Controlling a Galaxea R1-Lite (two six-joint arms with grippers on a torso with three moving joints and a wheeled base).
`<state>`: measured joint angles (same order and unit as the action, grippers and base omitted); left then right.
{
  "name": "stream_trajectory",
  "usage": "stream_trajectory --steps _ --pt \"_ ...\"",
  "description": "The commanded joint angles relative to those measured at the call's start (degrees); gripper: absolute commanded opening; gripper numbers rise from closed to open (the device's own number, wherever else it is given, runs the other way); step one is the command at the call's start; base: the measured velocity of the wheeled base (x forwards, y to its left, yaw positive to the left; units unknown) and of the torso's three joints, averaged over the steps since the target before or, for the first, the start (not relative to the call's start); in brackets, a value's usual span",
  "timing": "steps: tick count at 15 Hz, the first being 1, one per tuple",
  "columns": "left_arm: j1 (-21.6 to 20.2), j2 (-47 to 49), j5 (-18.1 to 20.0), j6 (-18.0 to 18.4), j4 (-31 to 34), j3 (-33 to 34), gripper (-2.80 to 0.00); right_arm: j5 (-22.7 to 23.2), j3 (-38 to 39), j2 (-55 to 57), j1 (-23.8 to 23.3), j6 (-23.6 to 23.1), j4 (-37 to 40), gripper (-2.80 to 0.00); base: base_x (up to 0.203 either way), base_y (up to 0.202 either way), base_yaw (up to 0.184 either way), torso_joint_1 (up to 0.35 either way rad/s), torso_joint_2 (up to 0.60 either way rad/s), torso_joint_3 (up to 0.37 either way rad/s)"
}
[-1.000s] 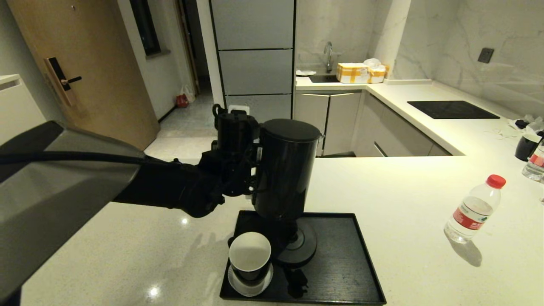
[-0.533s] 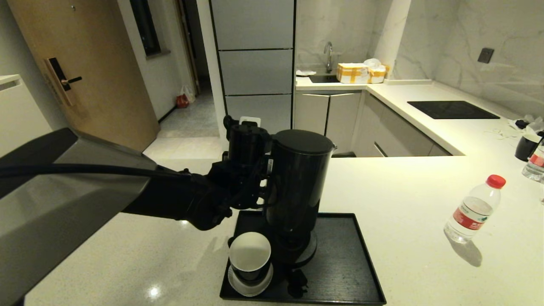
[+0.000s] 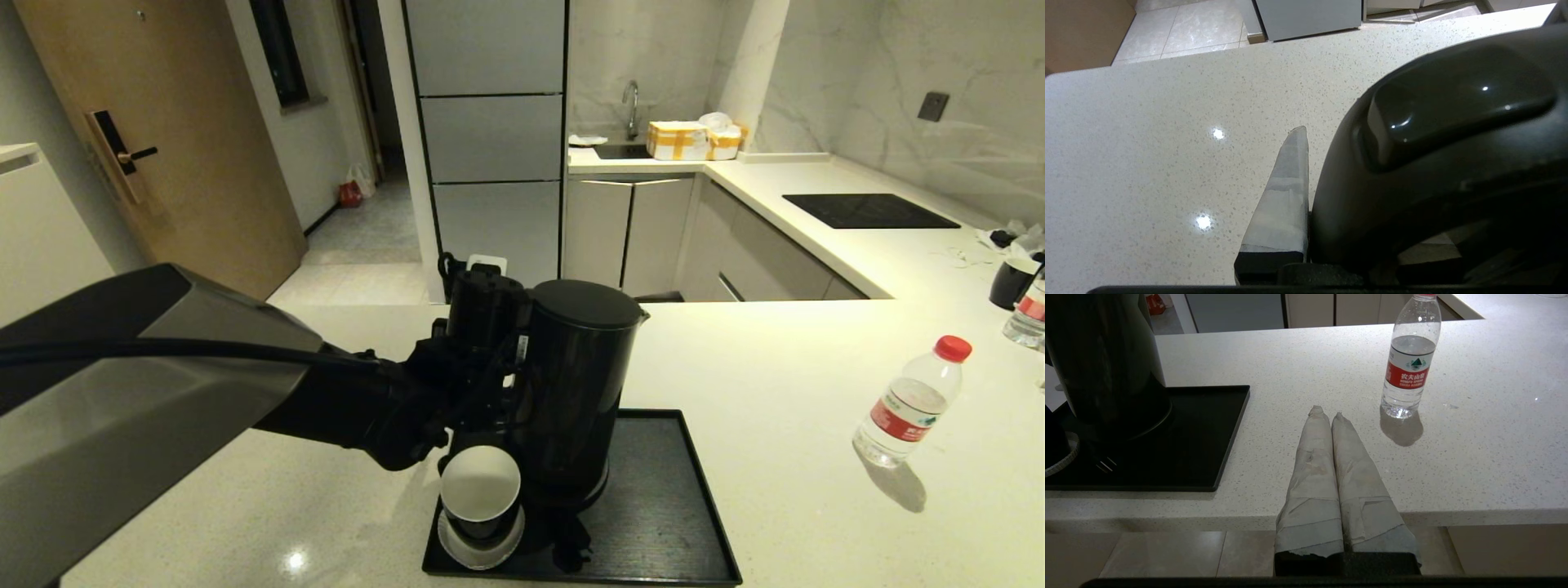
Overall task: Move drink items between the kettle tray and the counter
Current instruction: Return the kettle to its original position
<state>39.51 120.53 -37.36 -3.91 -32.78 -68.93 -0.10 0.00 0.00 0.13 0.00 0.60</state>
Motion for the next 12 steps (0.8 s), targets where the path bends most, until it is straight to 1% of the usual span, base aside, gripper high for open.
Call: stream_trajectory --steps 1,9,12 --pt "-0.05 0.41 -0.25 -0.4 -0.18 0.37 -2.8 0.01 0.18 0.0 0.13 0.0 0.02 -2.8 0.0 0.0 0.0 0.0 0.0 0.0" --pt "0.0 0.52 -0.34 -0.49 -0.44 2.69 -2.8 0.01 0.18 0.0 0.08 0.0 0.02 -2.8 0.0 0.0 0.0 0.0 0.0 0.0" --pt "0.74 0.5 -0.52 -0.58 -0.44 3.62 -2.8 0.01 0.18 0.0 0.04 0.0 0.02 -2.8 0.0 0.0 0.0 0.0 0.0 0.0"
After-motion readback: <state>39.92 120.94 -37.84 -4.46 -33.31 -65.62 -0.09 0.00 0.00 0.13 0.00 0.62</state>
